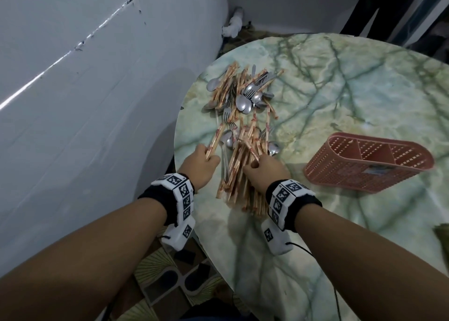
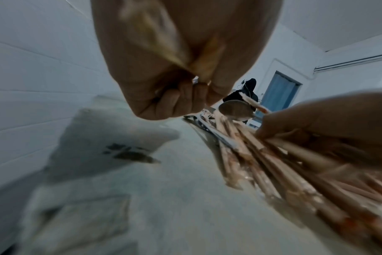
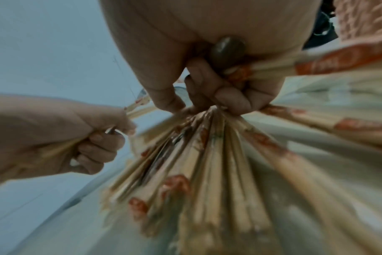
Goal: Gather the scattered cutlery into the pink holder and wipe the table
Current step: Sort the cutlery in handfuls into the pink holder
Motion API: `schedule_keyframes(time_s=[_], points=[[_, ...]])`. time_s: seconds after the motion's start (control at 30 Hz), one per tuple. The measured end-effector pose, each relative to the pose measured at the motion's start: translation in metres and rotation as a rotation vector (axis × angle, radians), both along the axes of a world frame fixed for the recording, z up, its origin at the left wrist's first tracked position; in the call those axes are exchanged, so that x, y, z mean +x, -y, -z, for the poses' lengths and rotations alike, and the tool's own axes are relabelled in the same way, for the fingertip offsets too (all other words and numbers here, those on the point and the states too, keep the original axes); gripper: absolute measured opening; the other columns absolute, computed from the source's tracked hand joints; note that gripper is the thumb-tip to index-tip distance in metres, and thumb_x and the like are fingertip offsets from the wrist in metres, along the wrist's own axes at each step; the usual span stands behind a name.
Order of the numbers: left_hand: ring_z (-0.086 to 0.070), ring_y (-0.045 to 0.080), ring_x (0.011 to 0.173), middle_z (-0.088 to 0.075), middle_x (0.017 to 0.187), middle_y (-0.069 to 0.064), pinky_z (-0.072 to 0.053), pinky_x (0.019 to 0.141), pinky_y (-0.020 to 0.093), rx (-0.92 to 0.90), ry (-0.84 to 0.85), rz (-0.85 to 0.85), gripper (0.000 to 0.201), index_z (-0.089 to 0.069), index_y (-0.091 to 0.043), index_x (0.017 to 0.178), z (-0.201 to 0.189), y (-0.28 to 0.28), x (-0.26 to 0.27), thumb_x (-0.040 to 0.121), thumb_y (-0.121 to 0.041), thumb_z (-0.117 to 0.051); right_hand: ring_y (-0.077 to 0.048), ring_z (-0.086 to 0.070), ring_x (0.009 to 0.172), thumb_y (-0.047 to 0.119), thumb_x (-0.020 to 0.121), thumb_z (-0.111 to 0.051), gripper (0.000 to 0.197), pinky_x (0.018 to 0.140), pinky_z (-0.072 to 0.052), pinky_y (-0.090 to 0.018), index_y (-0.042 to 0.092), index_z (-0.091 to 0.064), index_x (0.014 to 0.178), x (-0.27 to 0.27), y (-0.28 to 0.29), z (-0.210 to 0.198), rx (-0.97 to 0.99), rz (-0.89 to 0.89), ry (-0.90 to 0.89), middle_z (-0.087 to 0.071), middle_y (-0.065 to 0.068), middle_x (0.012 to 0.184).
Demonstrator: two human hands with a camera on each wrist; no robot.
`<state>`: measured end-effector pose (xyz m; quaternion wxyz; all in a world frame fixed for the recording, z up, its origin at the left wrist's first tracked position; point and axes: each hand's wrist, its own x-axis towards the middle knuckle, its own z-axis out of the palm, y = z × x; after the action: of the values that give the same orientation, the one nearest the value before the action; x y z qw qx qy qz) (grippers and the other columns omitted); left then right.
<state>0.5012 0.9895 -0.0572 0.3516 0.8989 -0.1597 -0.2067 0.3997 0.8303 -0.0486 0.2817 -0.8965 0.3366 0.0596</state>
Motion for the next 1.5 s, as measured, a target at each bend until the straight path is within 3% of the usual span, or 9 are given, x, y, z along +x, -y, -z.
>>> schedule_keyframes(time_s=[0.13,0.27,0.43,0.67,0.8,1.0,1.13,1.3,1.5], points=[[-0.052,0.022,0.064,-0.055,0.070,-0.001,-0.036,0.059,0.032,0.007,-0.085,0.000,0.047,-0.051,-0.017,0.080,0.008,0.020,0.008,0.087,-0.062,-0.065,-0.025,-0.062,0.081,0.038,0.091,-0.051,0.027,0.068,-0.047,-0.034,0.016,-0.056,0.104,-0.008,0.001,-0.003,0.108,0.104,0.103,-0.064,-0.004,0.089],[-0.051,0.026,0.061,-0.054,0.065,0.008,-0.038,0.060,0.033,-0.032,-0.128,-0.018,0.041,-0.051,-0.014,0.066,0.005,0.041,0.012,0.089,-0.042,-0.070,-0.021,-0.060,0.073,0.029,0.093,-0.052,0.025,0.062,-0.047,-0.033,0.019,-0.043,0.114,-0.021,0.005,-0.011,0.180,0.212,0.231,-0.063,-0.001,0.087],[-0.066,0.036,0.087,-0.069,0.092,0.018,-0.052,0.078,0.042,-0.101,-0.139,0.063,0.029,-0.065,-0.007,0.100,-0.005,0.039,0.008,0.096,-0.032,-0.051,-0.025,-0.068,0.071,0.029,0.096,-0.054,0.033,0.070,-0.060,-0.046,0.023,-0.034,0.121,-0.017,0.007,-0.008,0.196,0.286,0.348,-0.069,-0.002,0.085],[-0.061,0.036,0.068,-0.066,0.086,0.021,-0.052,0.065,0.051,-0.084,0.020,0.205,0.021,-0.037,-0.010,0.107,-0.006,0.013,-0.011,0.105,-0.031,-0.036,-0.029,-0.059,0.071,0.026,0.096,-0.056,0.039,0.068,-0.052,-0.036,0.014,-0.041,0.130,-0.006,0.011,0.007,0.078,0.210,0.111,-0.058,-0.002,0.075],[-0.052,0.030,0.060,-0.056,0.072,0.013,-0.040,0.055,0.041,-0.121,0.064,0.173,0.012,-0.036,-0.009,0.111,-0.007,0.022,-0.023,0.105,-0.019,-0.037,-0.033,-0.063,0.084,0.026,0.097,-0.050,0.027,0.073,-0.051,-0.035,0.013,-0.052,0.120,-0.005,0.017,0.006,0.084,0.149,0.089,-0.068,-0.013,0.095],[-0.067,0.025,0.091,-0.069,0.108,0.005,-0.054,0.077,0.037,0.031,0.066,0.229,0.063,-0.037,-0.012,0.141,-0.001,0.052,-0.030,0.095,-0.047,-0.061,-0.026,-0.049,0.078,0.035,0.106,-0.040,0.024,0.070,-0.035,-0.034,0.012,-0.048,0.110,-0.016,0.026,-0.012,0.073,0.266,0.217,-0.053,-0.003,0.089],[-0.062,0.022,0.078,-0.068,0.092,0.005,-0.047,0.068,0.033,0.125,0.121,0.212,0.032,-0.055,-0.012,0.122,0.002,0.063,-0.030,0.098,-0.032,-0.059,-0.017,-0.049,0.065,0.034,0.108,-0.034,0.025,0.063,-0.037,-0.037,0.009,-0.039,0.109,-0.021,0.032,-0.022,0.121,0.270,0.260,-0.052,-0.004,0.082],[-0.059,0.015,0.071,-0.064,0.081,0.000,-0.046,0.063,0.032,0.154,0.165,0.171,0.034,-0.059,-0.012,0.120,-0.005,0.061,-0.029,0.094,-0.032,-0.065,-0.026,-0.061,0.068,0.026,0.104,-0.042,0.017,0.070,-0.056,-0.043,0.015,-0.031,0.110,-0.028,0.030,-0.017,0.158,0.260,0.225,-0.061,-0.009,0.079],[-0.059,0.024,0.070,-0.062,0.080,0.006,-0.048,0.060,0.034,0.091,0.101,0.113,0.026,-0.051,-0.001,0.102,-0.007,0.062,-0.033,0.096,-0.026,-0.052,-0.027,-0.060,0.080,0.043,0.101,-0.055,0.031,0.079,-0.052,-0.037,0.013,-0.051,0.110,-0.032,0.031,-0.003,0.107,0.185,-0.006,-0.065,-0.010,0.096]])
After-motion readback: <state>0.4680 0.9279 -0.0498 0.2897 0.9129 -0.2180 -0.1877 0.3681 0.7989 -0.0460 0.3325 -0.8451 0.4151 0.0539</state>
